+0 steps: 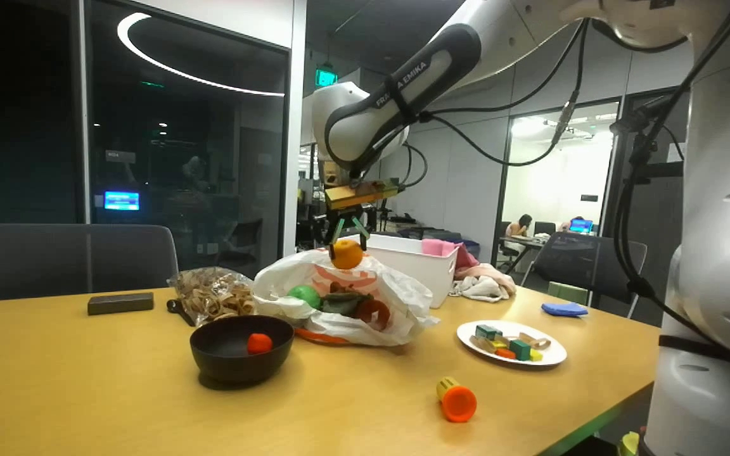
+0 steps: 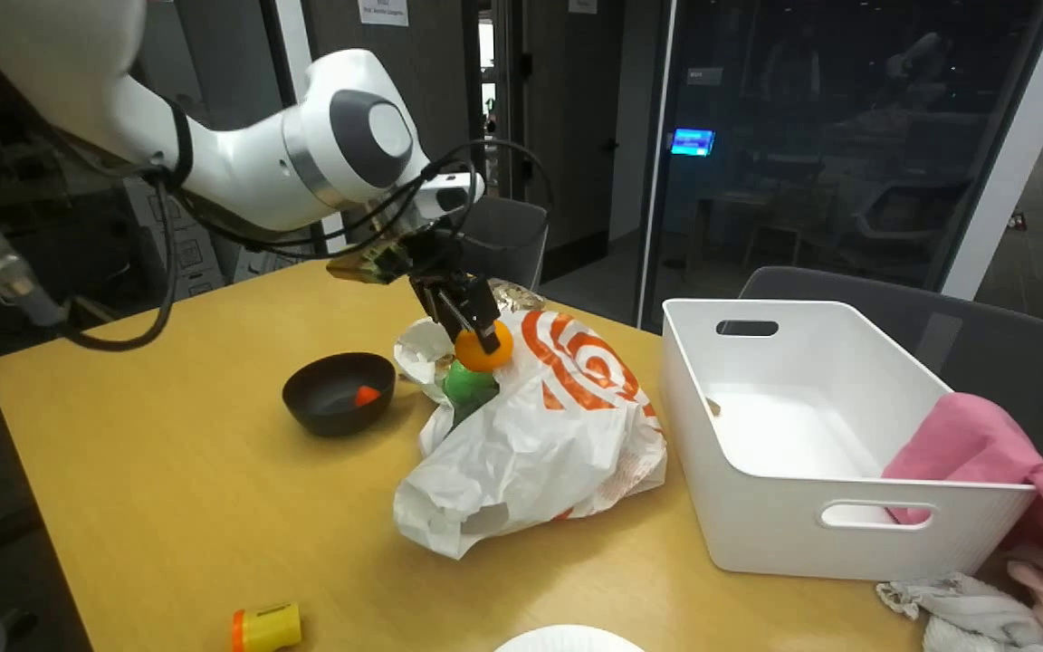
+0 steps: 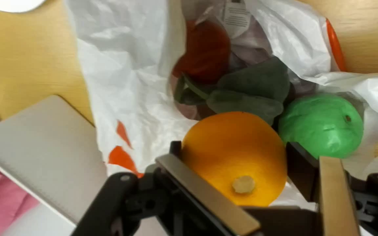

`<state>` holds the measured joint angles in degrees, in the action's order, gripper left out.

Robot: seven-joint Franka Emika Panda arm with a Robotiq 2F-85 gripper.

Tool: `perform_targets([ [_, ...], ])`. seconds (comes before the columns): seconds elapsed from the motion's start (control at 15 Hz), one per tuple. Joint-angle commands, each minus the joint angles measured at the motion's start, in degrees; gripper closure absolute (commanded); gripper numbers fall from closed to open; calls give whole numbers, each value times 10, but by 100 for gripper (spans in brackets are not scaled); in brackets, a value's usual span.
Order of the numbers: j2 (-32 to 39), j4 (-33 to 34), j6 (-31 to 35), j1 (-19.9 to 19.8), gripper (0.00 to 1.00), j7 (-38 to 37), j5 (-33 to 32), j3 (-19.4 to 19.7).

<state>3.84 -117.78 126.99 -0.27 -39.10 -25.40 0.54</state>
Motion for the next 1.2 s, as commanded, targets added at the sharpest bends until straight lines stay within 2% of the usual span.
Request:
perform_targets([
  [0.0,70,30,83,8,46,41,47,-2],
  [0.13,93,32,106,18,46,52,61,-1],
  [0.27,117,45,100,33,46,45,48,8],
  [0.73,149,89,35,83,46,-49,-92,62],
  [0.8,154,92,33,82,36,-53,-94,61],
  [0.87,155,90,35,79,6,-51,-91,57],
  [1.0,153,79,56,76,5,-45,-75,49],
  [1.07,147,69,62,79,0,-51,-78,48],
  [1.13,141,61,64,83,0,-57,-82,47],
])
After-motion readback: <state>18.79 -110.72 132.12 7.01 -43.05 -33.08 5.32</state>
